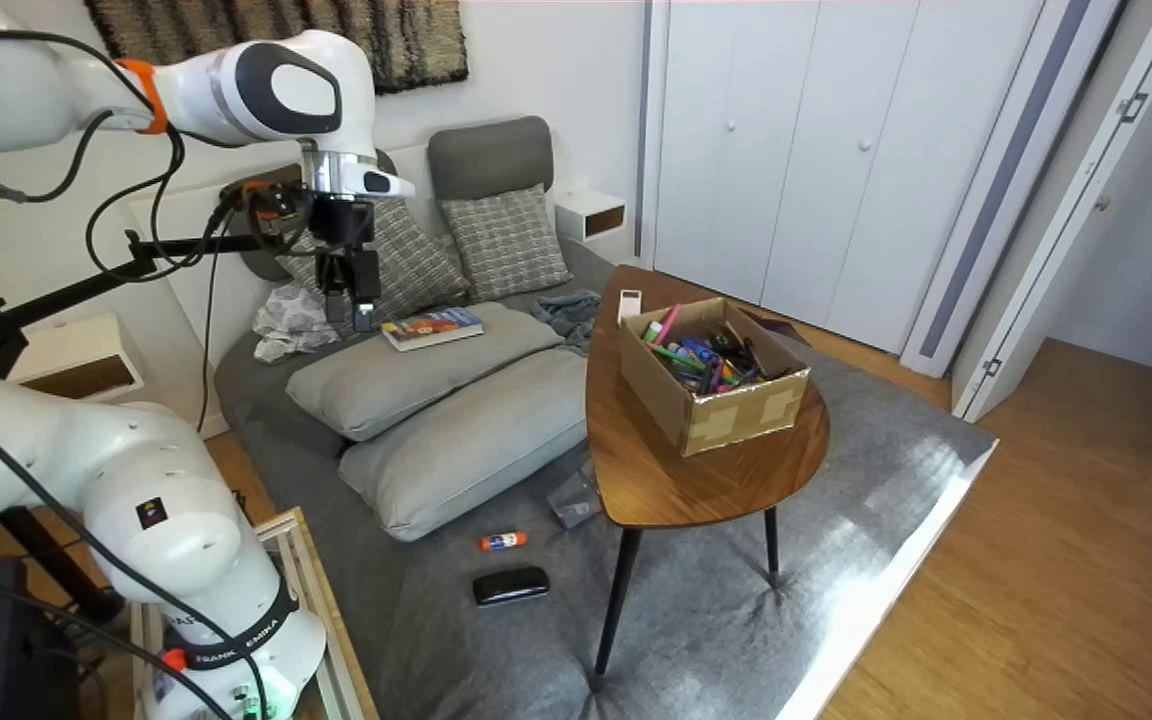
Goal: Move the brown box to the right
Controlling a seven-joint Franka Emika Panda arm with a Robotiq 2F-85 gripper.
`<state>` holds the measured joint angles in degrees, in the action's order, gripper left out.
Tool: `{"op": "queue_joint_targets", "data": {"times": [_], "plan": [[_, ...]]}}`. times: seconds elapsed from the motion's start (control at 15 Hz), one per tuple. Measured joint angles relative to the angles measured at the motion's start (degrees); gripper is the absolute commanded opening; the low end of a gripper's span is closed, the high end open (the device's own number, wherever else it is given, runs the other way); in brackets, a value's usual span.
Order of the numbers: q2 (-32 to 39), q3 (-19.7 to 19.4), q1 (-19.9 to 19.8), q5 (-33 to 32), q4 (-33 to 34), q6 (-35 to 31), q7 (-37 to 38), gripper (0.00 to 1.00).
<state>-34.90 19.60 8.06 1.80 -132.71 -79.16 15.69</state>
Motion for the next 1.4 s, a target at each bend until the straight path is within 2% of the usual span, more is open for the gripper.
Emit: {"op": "queue_joint_targets", "data": {"times": [0.4, 0.53, 0.73, 1.0, 1.4], "plan": [[0.03, -0.22, -0.01, -0.03, 0.00, -0.04, 0.10, 1.00], [0.30, -1.73, -0.52, -0.02, 0.09, -0.14, 1.00, 1.00], [1.99, -5.84, -3.11, 0.09, 1.23, -0.15, 2.51, 1.00], [7.14, -11.22, -8.47, 0.09, 5.35, -2.19, 5.18, 1.00], [16.78, -14.30, -12.73, 0.57, 14.33, -8.09, 16.56, 1.00]]}}
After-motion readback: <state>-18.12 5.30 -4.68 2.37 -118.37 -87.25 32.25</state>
